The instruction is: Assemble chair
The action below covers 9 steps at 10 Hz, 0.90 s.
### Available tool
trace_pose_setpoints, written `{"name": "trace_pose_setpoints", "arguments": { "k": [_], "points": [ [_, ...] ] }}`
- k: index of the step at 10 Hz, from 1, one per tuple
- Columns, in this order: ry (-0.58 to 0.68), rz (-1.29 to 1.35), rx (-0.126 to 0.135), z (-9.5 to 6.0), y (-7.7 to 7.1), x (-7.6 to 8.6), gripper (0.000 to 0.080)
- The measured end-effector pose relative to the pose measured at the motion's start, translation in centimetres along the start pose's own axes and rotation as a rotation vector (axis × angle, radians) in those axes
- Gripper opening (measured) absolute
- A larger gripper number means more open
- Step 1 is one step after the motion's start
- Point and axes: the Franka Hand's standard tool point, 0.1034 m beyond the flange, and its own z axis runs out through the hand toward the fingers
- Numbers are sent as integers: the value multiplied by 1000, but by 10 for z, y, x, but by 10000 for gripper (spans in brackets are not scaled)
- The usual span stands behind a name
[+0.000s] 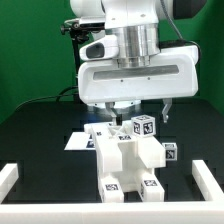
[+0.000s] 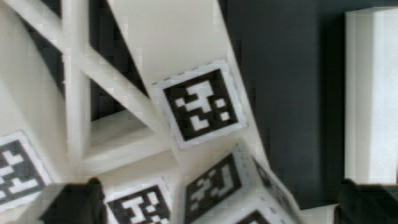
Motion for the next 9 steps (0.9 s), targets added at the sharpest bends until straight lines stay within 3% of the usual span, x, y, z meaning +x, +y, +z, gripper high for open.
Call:
{"name": "trace_pose_setpoints", "arguments": {
  "k": [4, 5, 8, 9],
  "points": [
    [5, -394, -14, -3, -7, 4, 649],
    [3, -350, -14, -2, -6, 3, 649],
    [3, -250, -14, -2, -6, 3, 281],
    [3, -186, -13, -2, -6, 3, 281]
  ]
}}
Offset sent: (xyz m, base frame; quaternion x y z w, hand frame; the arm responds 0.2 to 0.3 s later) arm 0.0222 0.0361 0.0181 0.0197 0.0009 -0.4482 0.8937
